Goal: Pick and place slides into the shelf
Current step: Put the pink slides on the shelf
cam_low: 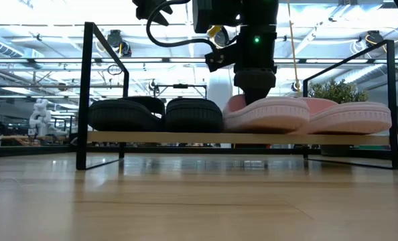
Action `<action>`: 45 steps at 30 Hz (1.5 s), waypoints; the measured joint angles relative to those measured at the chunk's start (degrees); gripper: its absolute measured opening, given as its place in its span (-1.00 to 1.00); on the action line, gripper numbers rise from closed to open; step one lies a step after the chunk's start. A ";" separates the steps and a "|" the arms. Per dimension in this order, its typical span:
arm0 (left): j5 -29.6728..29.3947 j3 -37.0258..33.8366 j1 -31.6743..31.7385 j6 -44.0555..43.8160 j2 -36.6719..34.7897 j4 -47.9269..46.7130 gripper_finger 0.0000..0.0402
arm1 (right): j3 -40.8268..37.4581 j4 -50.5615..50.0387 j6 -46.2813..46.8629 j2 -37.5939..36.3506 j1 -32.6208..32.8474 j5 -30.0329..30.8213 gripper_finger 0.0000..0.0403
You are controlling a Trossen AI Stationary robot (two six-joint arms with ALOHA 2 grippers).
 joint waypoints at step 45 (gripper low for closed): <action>0.13 0.00 -1.09 0.30 0.02 -0.20 0.53 | -0.04 7.40 4.12 -2.55 -1.22 -12.71 -0.45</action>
